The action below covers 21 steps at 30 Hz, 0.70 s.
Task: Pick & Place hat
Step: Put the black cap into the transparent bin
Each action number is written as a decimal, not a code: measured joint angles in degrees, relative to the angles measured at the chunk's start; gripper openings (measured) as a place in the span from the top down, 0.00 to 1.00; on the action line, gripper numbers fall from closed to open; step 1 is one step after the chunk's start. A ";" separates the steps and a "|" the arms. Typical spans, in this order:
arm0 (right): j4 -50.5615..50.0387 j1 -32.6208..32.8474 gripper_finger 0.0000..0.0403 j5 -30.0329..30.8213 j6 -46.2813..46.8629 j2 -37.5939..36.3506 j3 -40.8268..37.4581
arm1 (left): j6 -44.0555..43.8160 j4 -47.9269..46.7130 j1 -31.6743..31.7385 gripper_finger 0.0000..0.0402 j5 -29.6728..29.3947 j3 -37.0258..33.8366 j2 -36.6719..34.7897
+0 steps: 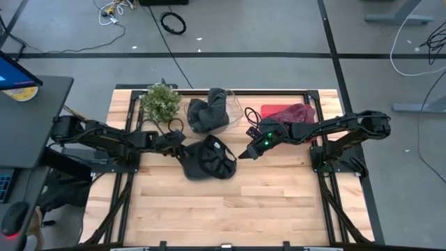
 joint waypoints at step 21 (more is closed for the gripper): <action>8.86 -2.06 0.94 -9.31 -0.45 -0.79 0.00 | -1.20 1.30 -8.80 0.97 2.38 4.67 -0.49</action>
